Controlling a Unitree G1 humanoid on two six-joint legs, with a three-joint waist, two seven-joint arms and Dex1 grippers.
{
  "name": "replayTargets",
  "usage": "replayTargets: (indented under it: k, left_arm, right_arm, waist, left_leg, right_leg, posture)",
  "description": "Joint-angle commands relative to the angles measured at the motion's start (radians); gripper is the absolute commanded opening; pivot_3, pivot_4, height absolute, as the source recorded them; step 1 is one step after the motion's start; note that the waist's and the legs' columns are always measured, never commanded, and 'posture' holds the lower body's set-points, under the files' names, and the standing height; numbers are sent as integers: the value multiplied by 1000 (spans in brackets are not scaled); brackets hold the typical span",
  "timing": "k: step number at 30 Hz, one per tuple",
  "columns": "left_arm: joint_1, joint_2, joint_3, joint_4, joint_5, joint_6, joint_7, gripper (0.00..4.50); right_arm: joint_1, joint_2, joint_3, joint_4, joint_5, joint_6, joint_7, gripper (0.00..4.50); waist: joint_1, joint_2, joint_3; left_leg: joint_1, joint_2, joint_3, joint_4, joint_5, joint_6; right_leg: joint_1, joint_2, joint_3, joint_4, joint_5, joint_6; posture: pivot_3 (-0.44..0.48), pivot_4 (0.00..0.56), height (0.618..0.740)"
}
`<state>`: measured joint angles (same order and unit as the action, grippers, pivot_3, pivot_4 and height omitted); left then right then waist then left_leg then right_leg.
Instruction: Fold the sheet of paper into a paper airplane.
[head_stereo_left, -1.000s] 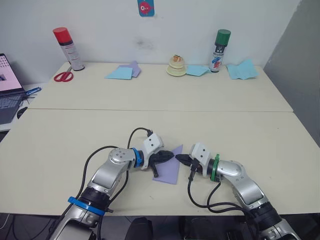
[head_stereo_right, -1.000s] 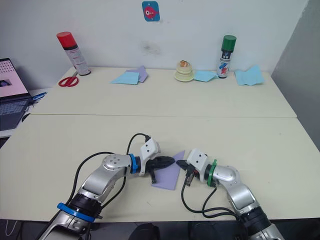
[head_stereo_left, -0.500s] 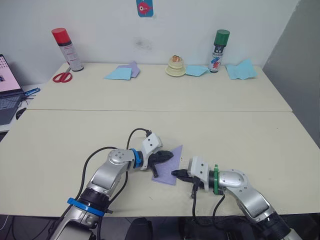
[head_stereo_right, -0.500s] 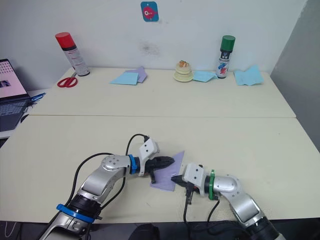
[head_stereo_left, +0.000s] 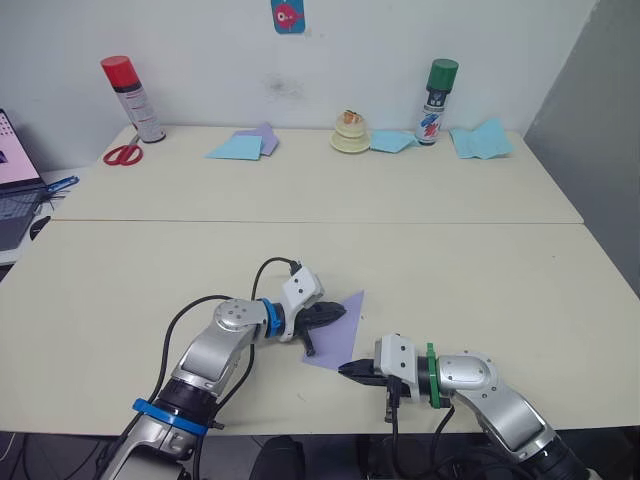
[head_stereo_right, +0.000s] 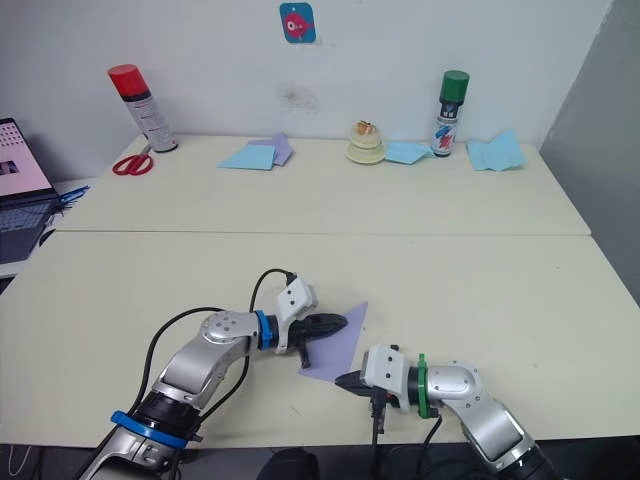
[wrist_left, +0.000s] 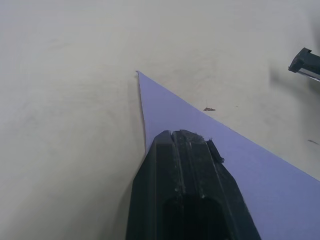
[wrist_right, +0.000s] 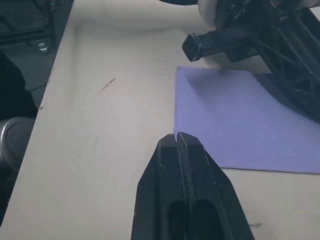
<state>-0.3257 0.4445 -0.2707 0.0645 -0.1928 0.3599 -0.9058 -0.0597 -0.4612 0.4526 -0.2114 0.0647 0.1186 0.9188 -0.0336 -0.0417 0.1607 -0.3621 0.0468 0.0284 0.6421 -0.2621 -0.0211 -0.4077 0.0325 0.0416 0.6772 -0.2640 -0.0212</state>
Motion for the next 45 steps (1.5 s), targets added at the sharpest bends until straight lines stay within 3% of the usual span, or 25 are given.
replayTargets:
  k: [1,6,16,32,38,45]
  left_arm:
    - [48,40,-2,55,41,33,16,23]
    - [59,51,-8,47,47,26,9,23]
    - [75,82,-1,37,41,23,-1,23]
    - [96,81,-6,25,35,32,15,23]
    - [96,75,-3,27,30,31,17,23]
    - [88,65,64,-66,-56,-3,-17,23]
  right_arm:
    - [-11,26,-52,-17,33,-24,-37,0]
    - [-68,88,-144,-19,61,9,-131,0]
    - [-210,197,-113,204,-74,0,-277,0]
    - [-205,186,-152,328,-140,124,-379,0]
    - [-207,213,-170,303,-104,86,-383,0]
    - [-185,204,-214,96,-12,57,-321,0]
  waist:
    - [0,0,1]
    - [-3,-1,2]
    - [-10,-1,2]
    - [-16,-1,-1]
    - [-16,-1,-2]
    - [-17,0,4]
  left_leg:
    - [0,0,0,0,0,0]
    - [-1,0,1,0,0,0]
    - [-1,1,1,-4,0,0]
    - [0,0,2,-8,0,0]
    - [0,0,2,-8,0,0]
    - [-3,0,2,-8,0,0]
  right_leg:
    - [0,0,0,0,0,0]
    - [-2,0,0,1,0,0]
    - [-3,0,0,1,0,1]
    - [-3,0,1,1,1,2]
    - [-2,0,1,1,1,1]
    - [-7,0,1,1,1,2]
  posture:
    - [0,150,725]
    - [0,150,725]
    - [0,150,725]
    - [0,150,725]
    - [0,150,725]
    - [0,150,725]
